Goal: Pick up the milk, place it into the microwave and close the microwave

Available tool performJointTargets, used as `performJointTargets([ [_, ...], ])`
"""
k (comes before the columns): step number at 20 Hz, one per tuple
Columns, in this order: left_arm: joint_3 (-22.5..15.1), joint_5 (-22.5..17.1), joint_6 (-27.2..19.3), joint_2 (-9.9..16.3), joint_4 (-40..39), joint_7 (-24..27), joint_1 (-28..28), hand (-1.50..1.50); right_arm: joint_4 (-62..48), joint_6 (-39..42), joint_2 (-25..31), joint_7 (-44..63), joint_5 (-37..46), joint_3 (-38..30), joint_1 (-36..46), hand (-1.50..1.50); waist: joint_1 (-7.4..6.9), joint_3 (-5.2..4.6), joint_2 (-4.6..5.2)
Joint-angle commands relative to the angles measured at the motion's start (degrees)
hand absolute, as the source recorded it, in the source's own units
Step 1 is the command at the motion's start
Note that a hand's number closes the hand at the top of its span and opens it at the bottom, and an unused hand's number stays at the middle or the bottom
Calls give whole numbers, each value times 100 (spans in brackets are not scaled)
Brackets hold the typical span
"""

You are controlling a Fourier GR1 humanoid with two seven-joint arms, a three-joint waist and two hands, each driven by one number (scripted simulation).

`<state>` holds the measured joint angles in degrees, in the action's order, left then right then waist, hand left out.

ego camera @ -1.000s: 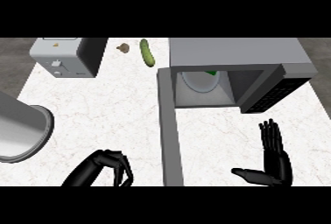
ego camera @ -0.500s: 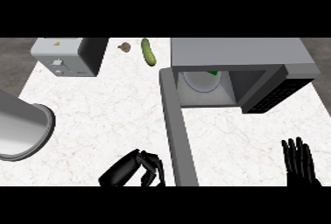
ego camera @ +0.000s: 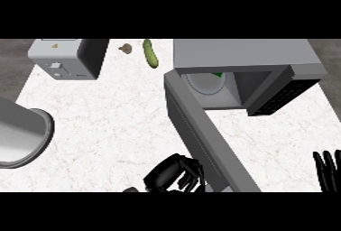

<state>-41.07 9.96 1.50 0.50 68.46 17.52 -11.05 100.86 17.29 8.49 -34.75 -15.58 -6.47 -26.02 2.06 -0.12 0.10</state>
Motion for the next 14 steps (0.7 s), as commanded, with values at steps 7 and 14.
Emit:
performJointTargets([
  [7, -1564, -1569, -1766, -47, -796, -314, -1542, 150, 1157, 219, 236, 627, -248, 195, -157, -150, 450, -19, 90],
  [14, -1137, -2446, -2564, -48, -567, -134, -2109, 150, 1409, 317, 421, 880, -402, 196, -39, -150, 843, -54, 202],
])
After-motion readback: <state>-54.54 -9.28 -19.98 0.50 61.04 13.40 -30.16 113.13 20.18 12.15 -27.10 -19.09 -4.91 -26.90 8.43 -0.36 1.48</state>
